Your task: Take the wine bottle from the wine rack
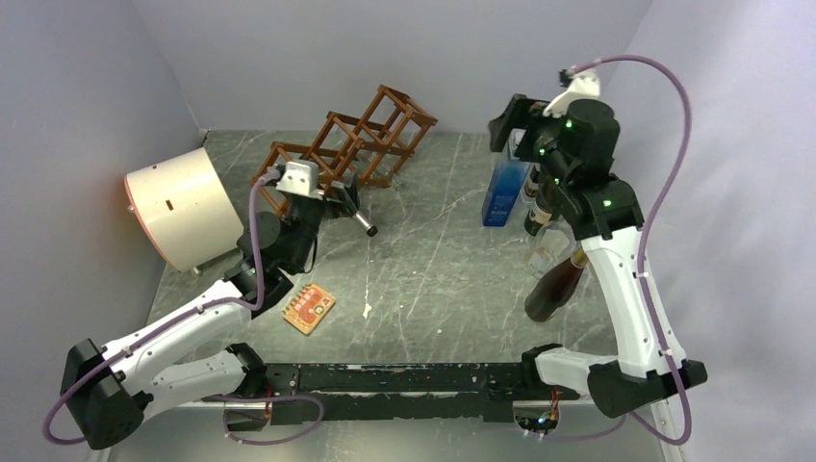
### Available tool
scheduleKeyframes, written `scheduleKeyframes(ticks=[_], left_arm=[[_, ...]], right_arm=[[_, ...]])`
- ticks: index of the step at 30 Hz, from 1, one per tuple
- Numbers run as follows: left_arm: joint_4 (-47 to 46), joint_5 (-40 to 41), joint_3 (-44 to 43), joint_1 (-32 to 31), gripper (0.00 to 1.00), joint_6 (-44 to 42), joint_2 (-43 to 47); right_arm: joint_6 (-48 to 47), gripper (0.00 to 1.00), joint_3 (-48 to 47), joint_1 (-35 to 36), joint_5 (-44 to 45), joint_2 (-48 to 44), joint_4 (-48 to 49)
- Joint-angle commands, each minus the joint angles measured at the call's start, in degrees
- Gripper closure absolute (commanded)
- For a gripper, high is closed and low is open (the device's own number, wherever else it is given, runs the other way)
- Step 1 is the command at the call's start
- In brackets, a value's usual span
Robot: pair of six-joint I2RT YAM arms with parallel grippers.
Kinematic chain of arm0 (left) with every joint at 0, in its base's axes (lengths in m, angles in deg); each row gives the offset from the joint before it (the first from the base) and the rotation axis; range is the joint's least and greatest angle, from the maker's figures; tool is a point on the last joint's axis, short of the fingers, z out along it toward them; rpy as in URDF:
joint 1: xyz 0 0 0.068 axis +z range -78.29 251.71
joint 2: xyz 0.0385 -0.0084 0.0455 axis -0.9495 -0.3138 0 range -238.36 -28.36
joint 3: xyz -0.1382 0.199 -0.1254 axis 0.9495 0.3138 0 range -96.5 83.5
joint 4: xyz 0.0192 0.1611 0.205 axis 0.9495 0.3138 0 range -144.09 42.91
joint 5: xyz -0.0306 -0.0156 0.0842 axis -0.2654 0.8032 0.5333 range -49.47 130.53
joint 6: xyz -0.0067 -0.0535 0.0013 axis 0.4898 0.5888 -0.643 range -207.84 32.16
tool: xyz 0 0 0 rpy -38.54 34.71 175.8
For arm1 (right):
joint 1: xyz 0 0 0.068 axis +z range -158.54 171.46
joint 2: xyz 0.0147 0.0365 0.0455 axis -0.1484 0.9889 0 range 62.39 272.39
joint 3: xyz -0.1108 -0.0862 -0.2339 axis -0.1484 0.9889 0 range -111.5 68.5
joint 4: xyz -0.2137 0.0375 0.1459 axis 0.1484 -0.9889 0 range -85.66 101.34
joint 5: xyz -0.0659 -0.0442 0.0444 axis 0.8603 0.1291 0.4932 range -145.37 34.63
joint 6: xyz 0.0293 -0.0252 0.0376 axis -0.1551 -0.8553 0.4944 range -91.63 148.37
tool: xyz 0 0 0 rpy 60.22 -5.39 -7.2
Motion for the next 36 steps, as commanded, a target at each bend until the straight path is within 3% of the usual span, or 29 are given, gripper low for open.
scheduleKeyframes(ticks=[1,5,11,28,36], left_arm=[[0.6,4.2,-0.4,4.8,0.07,7.0,0.0],[0.2,12.8,0.1,6.3,0.06,6.3,0.8],[-2.9,15.6,1.8,6.5,0.07,3.9,2.6],[1.1,11.3,-0.6,6.5,0.08,5.6,0.1],[2.0,10.8,-1.2,6.5,0.09,6.0,0.0]], right_arm=[[0.5,0.03,2.0,10.2,1.4,1.7,2.4],[1.5,0.01,0.3,21.4,7.9,6.5,1.1],[5.2,0.0,7.0,28.9,4.1,12.4,9.6],[8.9,0.0,10.5,29.6,-18.3,34.8,24.8],[8.8,0.05,8.8,28.3,-19.7,42.3,25.2]])
